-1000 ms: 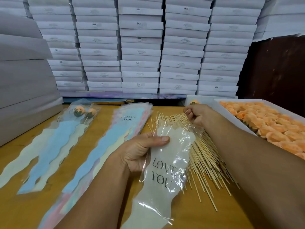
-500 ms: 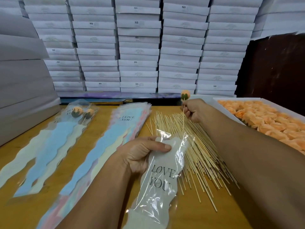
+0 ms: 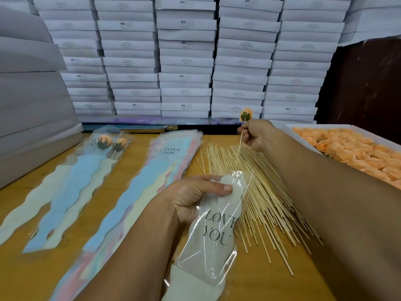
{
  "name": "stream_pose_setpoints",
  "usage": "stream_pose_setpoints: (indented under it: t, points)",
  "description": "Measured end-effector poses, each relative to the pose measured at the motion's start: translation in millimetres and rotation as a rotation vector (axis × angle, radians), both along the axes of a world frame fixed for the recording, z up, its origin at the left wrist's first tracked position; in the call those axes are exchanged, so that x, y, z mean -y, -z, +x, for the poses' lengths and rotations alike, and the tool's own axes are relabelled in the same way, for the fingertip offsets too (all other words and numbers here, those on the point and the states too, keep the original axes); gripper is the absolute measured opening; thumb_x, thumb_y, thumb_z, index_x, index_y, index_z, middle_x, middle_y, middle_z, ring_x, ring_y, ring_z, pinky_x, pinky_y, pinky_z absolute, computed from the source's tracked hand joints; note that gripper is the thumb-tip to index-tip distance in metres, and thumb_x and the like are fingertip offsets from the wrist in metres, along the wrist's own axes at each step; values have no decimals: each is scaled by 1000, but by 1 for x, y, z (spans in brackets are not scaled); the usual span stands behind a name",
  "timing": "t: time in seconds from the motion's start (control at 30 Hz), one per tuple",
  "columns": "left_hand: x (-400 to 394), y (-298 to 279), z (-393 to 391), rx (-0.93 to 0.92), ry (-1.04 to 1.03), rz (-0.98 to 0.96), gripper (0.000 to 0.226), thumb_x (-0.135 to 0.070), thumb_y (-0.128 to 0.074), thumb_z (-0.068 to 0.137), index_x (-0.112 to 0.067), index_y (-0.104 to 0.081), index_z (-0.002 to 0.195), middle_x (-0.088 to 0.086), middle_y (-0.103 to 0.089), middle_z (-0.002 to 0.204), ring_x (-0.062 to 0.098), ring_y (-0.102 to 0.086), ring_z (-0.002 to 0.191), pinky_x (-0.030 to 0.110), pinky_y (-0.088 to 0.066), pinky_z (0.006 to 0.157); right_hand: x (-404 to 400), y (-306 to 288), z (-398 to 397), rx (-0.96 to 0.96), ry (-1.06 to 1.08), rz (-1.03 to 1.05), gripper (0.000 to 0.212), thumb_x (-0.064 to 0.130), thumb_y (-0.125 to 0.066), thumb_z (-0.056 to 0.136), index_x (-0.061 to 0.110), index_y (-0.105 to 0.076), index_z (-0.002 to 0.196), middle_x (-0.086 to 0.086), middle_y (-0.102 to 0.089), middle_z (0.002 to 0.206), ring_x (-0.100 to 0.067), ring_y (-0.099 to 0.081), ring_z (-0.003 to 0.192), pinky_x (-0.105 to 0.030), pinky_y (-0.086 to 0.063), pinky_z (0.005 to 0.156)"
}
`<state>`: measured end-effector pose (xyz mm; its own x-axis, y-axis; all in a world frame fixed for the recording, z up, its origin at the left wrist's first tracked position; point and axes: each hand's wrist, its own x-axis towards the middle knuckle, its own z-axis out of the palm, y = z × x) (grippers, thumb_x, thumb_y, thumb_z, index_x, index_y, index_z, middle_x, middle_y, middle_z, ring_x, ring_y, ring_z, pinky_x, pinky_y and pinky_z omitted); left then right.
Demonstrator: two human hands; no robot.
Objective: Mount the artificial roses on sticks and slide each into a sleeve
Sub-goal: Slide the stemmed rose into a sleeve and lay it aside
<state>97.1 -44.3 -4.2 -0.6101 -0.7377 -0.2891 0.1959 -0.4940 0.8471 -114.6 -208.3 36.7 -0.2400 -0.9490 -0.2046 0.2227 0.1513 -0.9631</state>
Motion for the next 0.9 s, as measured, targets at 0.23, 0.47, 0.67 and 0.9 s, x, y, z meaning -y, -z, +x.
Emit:
stream_pose_setpoints:
  t: [0.23,0.47,0.67,0.9]
  points:
    - [3,3,0,11,-40,6,81,9,-68,75,-1,-37,149,26,-60,116,35,-63,91,50,-59,75,-5,0,-4,-33,22,-3,14,0,-45,102,4,-55,94,-10,-61,83,-4,-43,44,-14,-36,35]
    - [3,3,0,12,-48,-10,80,8,-67,75,1,-37,149,25,-60,118,33,-64,91,48,-58,78,-11,0,-11,-71,39,9,12,1,-47,101,4,-57,95,-8,-62,81,-3,-44,36,-14,-36,35]
    - [2,3,-1,36,-81,-2,80,10,-70,71,0,-41,145,22,-71,98,29,-73,73,43,-63,62,-20,-1,-5,-59,-18,5,14,2,-46,103,4,-55,93,-7,-58,78,-2,-42,35,-13,-36,35]
    - [5,4,1,41,-78,-21,79,9,-69,75,1,-39,147,22,-69,102,30,-71,79,43,-63,66,-29,0,7,-73,-84,18,8,2,-49,102,4,-56,98,-8,-62,79,-3,-46,36,-13,-39,35]
